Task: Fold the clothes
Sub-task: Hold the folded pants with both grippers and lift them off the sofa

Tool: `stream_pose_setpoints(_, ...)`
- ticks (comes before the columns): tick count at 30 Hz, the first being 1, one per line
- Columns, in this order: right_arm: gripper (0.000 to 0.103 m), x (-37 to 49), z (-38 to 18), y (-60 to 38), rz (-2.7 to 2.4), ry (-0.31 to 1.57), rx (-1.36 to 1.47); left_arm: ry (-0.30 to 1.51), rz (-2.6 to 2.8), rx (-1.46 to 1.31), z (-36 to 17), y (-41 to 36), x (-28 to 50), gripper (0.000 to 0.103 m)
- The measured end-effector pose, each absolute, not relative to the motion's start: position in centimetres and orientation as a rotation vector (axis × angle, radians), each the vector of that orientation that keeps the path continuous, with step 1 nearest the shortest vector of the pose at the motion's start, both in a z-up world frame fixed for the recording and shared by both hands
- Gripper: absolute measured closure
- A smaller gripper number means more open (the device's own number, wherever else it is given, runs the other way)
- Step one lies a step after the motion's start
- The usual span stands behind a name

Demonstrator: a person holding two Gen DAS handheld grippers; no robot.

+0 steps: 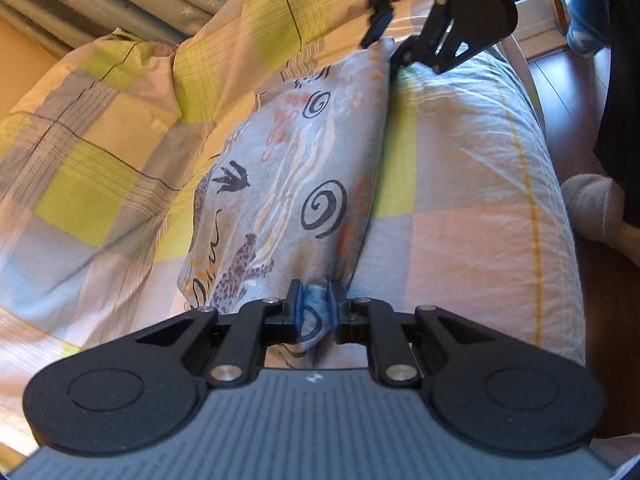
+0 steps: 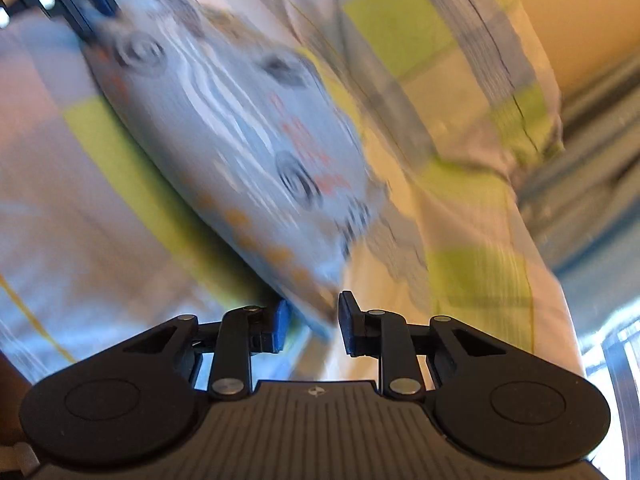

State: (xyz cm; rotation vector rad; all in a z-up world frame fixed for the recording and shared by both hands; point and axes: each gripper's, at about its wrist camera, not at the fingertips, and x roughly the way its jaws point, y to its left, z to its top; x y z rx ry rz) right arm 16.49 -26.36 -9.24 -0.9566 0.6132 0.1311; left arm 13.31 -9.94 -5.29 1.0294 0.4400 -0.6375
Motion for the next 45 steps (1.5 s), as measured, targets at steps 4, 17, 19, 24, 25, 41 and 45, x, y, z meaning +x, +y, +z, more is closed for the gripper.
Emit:
stream_pose_setpoints(4, 0.066, 14.8, -8.8, -26.3, 0.131, 0.587, -0.957, 0.424, -0.656, 0.955, -4.1, -10.3, 13.1, 0.088)
stream_pose_setpoints(17, 0.077, 15.5, -10.7, -21.2, 0.384, 0.378, -1.125, 0.296, -0.658, 1.108, -7.2, -15.9, 12.7, 0.069)
stream_pose_setpoints(19, 0.089, 15.9, -10.7, -21.4, 0.379, 0.390, -1.117, 0.259, -0.636, 1.158, -7.9, -16.6, 12.7, 0.069)
stream_pose_setpoints(24, 0.091, 15.8, -11.1, -22.7, 0.348, 0.407, -1.092, 0.250, -0.548, 1.230, -8.8, -15.9, 14.4, 0.072)
stream_pose_setpoints(25, 0.091, 16.0, -11.3, -23.0, 0.340, 0.412, -1.087, 0.290, -0.516, 1.229, -8.7, -15.2, 15.2, 0.080)
stream_pose_setpoints(41, 0.081, 15.7, -13.5, -20.4, 0.370, 0.310, -1.196, 0.275, -0.484, 1.268, -9.7, -15.0, 15.9, 0.084)
stream_pose_setpoints(45, 0.083, 17.2, -13.4, -20.9, 0.355, 0.305, -1.194, 0.287, -0.477, 1.251, -9.7, -14.7, 16.6, 0.085)
